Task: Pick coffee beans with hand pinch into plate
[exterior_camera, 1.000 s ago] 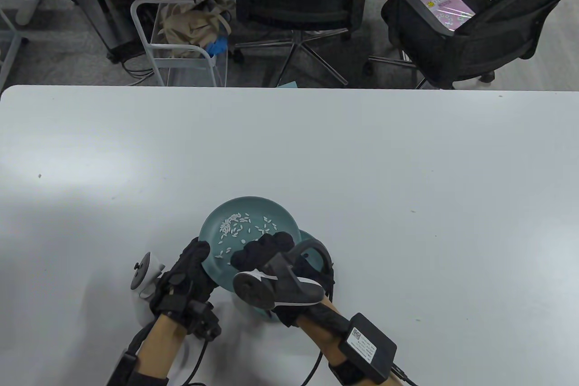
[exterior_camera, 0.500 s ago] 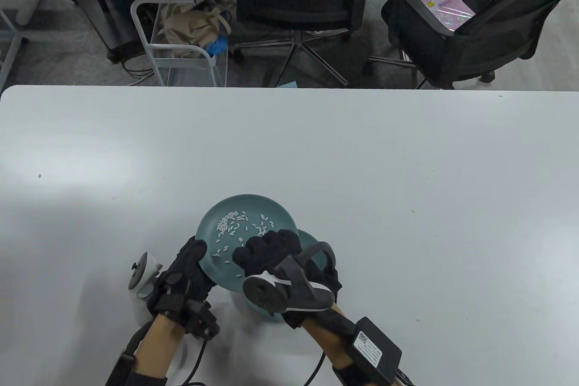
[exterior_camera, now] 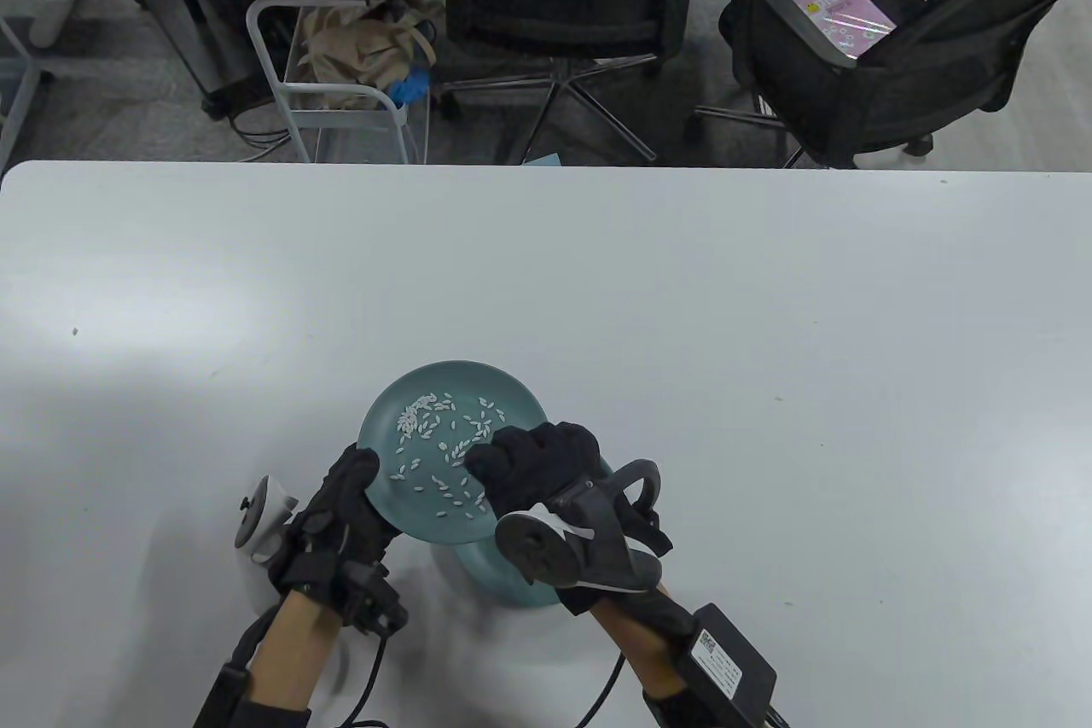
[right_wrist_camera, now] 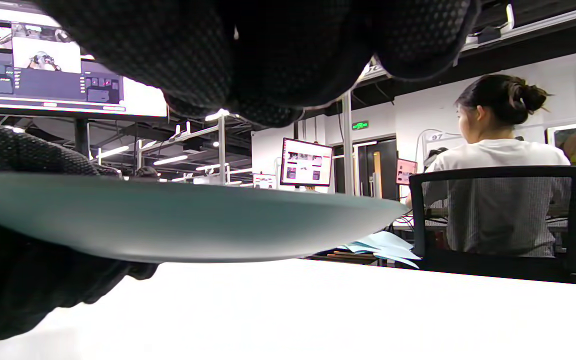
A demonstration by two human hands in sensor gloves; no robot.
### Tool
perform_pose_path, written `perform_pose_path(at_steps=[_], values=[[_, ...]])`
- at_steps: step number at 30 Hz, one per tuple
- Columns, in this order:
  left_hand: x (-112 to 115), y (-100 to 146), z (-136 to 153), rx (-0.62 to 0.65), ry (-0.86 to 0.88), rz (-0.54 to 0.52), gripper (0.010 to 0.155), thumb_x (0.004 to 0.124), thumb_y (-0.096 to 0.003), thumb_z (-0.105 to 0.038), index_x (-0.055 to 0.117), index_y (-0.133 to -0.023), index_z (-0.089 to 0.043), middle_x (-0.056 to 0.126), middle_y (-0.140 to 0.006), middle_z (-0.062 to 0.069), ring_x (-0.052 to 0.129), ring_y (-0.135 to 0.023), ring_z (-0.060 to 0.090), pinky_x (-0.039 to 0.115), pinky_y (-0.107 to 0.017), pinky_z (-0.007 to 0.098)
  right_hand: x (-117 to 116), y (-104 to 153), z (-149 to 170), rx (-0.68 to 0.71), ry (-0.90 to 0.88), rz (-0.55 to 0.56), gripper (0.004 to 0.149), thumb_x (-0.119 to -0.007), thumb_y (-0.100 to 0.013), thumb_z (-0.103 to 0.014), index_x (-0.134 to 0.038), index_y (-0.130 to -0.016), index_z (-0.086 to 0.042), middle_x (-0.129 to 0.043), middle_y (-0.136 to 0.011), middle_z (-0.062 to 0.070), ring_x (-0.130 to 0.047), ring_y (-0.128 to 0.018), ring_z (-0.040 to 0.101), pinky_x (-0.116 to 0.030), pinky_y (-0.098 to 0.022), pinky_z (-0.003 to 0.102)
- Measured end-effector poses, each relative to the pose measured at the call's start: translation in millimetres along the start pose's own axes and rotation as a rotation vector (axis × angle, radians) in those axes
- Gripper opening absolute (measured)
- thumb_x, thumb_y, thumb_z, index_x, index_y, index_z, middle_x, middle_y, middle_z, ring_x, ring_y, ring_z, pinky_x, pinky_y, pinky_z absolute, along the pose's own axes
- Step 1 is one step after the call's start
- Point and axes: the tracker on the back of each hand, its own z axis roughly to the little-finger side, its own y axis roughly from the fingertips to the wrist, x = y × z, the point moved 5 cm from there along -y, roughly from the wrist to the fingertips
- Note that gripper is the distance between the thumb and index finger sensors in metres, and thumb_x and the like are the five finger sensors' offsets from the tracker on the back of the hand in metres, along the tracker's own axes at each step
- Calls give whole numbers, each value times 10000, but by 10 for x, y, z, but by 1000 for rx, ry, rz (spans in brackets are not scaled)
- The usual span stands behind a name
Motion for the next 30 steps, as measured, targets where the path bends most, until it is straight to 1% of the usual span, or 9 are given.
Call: perform_pose_path(at_steps=[7, 11, 13, 17, 22, 30], values=[[-22, 12, -40, 14, 13, -5, 594, 592, -506, -465, 400, -1010, -216, 683, -916, 106, 857, -712, 354, 797, -498, 432, 31, 24, 95, -40, 4, 3, 359, -827, -459, -339, -802, -810, -267, -907, -781, 57, -879, -515, 225, -701, -541, 541], [-35, 19, -53, 18, 17, -13, 595, 594, -505, -466, 400, -1010, -218, 682, -916, 104, 856, -714, 353, 796, -498, 434, -28, 34, 185, -73, 15, -37, 359, -828, -457, -338, -807, -808, -262, -914, -775, 64, -881, -509, 229, -702, -540, 544], [-45, 19, -60, 19, 22, -16, 595, 593, -506, -467, 398, -1011, -220, 681, -917, 104, 854, -715, 353, 795, -499, 433, -84, 36, 224, -82, 19, -74, 360, -829, -458, -340, -805, -809, -262, -915, -774, 64, -881, -508, 227, -701, -540, 545], [-79, 31, -90, 29, 26, -30, 595, 593, -506, -468, 397, -1011, -221, 679, -919, 102, 853, -717, 351, 794, -502, 432, -145, 41, 302, -116, 30, -100, 362, -833, -454, -343, -810, -806, -259, -919, -768, 65, -884, -501, 226, -705, -536, 543], [-102, 42, -113, 37, 17, -44, 596, 596, -506, -468, 392, -1012, -227, 670, -924, 100, 843, -726, 354, 788, -508, 436, -243, 45, 412, -162, 41, -176, 359, -839, -455, -343, -812, -803, -258, -921, -765, 65, -884, -500, 228, -703, -538, 544], [-102, 48, -125, 39, 35, -44, 595, 591, -506, -469, 388, -1012, -230, 668, -926, 97, 843, -729, 350, 787, -512, 432, -343, 61, 525, -200, 51, -229, 364, -846, -447, -346, -815, -798, -256, -927, -758, 64, -887, -493, 228, -705, -536, 545]])
